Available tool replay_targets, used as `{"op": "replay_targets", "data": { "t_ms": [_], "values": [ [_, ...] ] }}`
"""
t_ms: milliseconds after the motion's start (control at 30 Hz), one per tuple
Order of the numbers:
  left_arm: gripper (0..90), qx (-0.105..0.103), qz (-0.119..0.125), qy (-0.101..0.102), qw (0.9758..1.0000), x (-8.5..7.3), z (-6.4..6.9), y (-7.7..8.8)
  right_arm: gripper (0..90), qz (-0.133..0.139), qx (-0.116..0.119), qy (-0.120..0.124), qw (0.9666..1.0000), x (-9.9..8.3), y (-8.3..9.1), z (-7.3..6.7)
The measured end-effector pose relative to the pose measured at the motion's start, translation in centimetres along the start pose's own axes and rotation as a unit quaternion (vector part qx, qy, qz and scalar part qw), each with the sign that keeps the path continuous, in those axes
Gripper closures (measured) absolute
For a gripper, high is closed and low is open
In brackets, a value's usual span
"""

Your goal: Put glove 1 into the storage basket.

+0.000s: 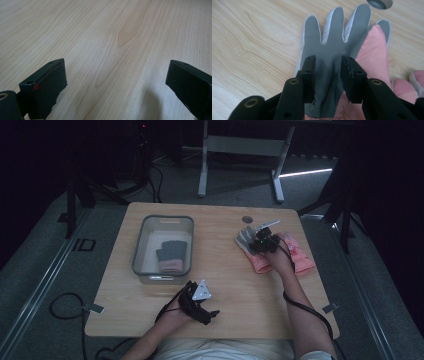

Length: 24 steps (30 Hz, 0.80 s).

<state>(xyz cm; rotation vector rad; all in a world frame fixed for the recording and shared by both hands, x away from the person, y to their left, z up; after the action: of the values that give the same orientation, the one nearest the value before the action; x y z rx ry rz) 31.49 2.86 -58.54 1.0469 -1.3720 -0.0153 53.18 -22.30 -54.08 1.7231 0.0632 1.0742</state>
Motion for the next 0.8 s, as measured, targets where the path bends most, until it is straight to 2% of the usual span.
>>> {"op": "replay_targets", "data": {
  "t_ms": [67,133,300,433,500,600,667,800],
  "values": [
    [3.0,-0.003,-0.001,-0.005,1.0,0.0,0.1,0.0,66.0,-0.008,-0.005,0.003,0.9999,-0.3,-0.4,0.0],
    [2.9,-0.003,-0.002,-0.012,0.9999,0.0,0.3,0.0,66.9,-0.01,0.001,-0.003,0.9999,-0.4,-0.8,0.1],
    [2.9,-0.002,-0.001,-0.018,0.9998,-0.1,0.5,-0.2,77.2,-0.013,0.001,-0.011,0.9999,-0.9,-1.4,0.2],
    [2.9,-0.004,0.0,-0.018,0.9998,-0.2,0.5,-0.2,86.3,-0.001,0.008,-0.051,0.9987,-0.8,-1.1,0.3],
    [2.9,-0.005,-0.001,-0.017,0.9998,-0.2,0.5,-0.2,87.6,0.01,0.005,-0.067,0.9977,-0.7,-0.6,0.1],
    [2.9,-0.002,-0.002,-0.021,0.9998,-0.2,0.4,-0.2,88.0,0.034,0.002,-0.07,0.997,-0.3,0.6,-0.8],
    [2.9,-0.003,0.0,-0.02,0.9998,-0.2,0.4,-0.2,88.1,0.057,0.008,-0.077,0.9953,0.1,1.9,-1.5],
    [2.9,-0.001,0.004,-0.02,0.9998,-0.3,0.5,-0.2,88.4,0.104,0.002,-0.092,0.9903,1.1,5.3,-3.7]
  ]
}}
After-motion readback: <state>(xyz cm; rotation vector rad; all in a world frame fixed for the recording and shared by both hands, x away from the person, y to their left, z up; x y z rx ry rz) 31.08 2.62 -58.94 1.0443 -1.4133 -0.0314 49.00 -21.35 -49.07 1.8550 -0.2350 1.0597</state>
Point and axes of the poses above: each handheld gripper's, and its own axes: y roughly backward along the jaws, x roughly out of its top, z roughly to its right, the point moved 3 cm from there along -y, roughly forward along the jaws, and after that the axes turned 10 degrees about x, right-handed, at the moved point
